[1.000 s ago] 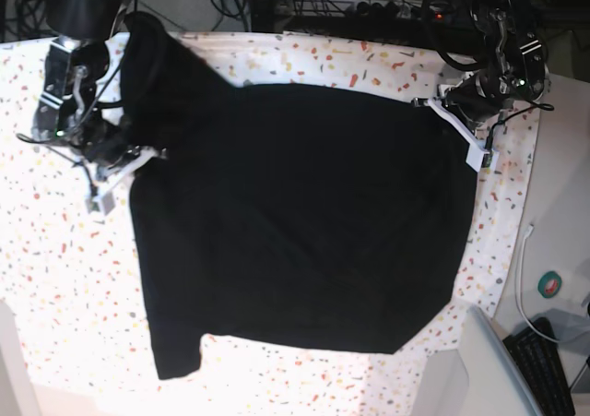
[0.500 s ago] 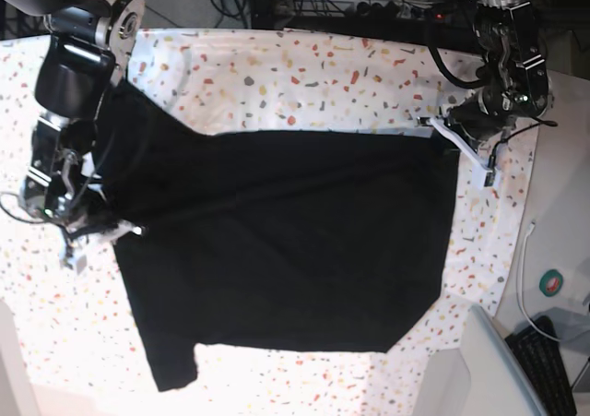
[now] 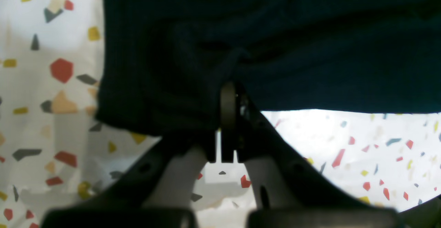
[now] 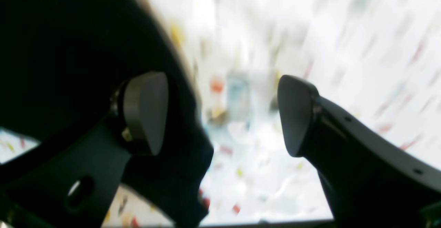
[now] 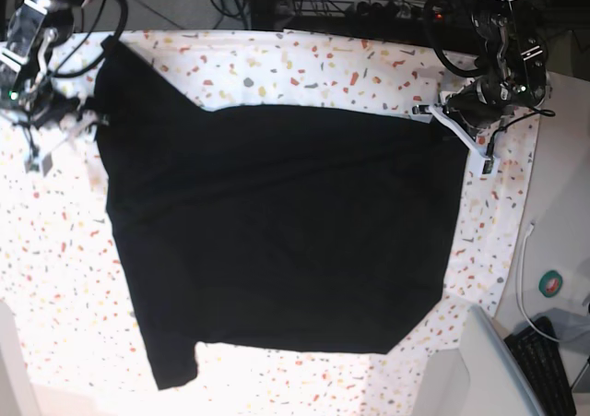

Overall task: Layout the t-shirt on the table in an organized manner, then fold the t-shirt properly
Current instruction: 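Regrasp the shirt shoulder with the right gripper and smooth it outward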

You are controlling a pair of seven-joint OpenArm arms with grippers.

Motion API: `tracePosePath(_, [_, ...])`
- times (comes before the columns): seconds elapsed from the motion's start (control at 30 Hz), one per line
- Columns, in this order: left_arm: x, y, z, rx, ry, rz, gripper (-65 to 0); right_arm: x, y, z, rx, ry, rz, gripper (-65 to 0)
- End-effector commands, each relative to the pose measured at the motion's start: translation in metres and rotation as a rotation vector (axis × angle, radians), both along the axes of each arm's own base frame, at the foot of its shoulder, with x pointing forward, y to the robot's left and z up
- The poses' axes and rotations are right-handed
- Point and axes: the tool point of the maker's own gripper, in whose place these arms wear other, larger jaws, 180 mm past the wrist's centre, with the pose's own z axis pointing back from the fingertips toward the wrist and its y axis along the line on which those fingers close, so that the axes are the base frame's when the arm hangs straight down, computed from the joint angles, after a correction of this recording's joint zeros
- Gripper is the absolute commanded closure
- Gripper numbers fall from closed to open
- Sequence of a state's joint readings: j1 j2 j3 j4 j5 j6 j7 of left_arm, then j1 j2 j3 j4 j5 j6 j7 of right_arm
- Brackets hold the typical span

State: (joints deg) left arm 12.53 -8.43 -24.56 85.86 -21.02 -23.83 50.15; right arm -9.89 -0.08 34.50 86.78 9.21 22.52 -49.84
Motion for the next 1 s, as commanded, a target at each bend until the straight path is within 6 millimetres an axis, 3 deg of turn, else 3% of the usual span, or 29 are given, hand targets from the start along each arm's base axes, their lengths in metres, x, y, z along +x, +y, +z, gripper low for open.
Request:
tracePosePath(0.0, [0.007, 0.006, 0.008, 0.011, -0.034, 0.003, 0.0, 0.014, -0.001, 0.012, 0.004, -0.082, -0.002, -45.0])
tracePosePath(0.27, [0.009, 0.005, 0.009, 0.012, -0.036, -0.001, 0.0, -0.008, 0.011, -0.013, 0.075, -0.03, -0.023, -43.5])
tracePosePath(0.4, [0.005, 0.007, 0.009, 0.015, -0.034, 0.004, 0.0, -0.012, 0.041, -0.022, 0.117, -0.005, 0.089, -40.1])
tracePosePath(0.5, [0.004, 0.007, 0.01, 0.019, -0.034, 0.001, 0.0, -0.015, 0.056, -0.025, 0.152, -0.008, 0.102, -29.4])
tracePosePath(0.57, [0.005, 0.006, 0.01, 0.019, -0.035, -0.002, 0.0, -0.017, 0.052, -0.024, 0.152, -0.007, 0.082, -14.0])
tracePosePath(0.6, [0.005, 0.005, 0.011, 0.02, -0.039, -0.005, 0.0, -0.017, 0.05, -0.023, 0.149, -0.01, 0.078, -2.0])
tracePosePath(0.63, [0.006, 0.006, 0.013, 0.024, -0.043, -0.007, 0.0, -0.018, 0.047, -0.02, 0.141, -0.008, 0.079, 0.0])
tracePosePath(0.83, [0.023, 0.014, 0.038, 0.149, -0.102, -0.049, 0.0, -0.019, 0.016, 0.021, 0.03, 0.012, 0.077, 0.0])
tracePosePath(0.97, [0.061, 0.007, 0.07, 0.249, -0.158, -0.118, 0.0, 0.004, -0.003, 0.055, -0.057, -0.016, 0.11, 0.0])
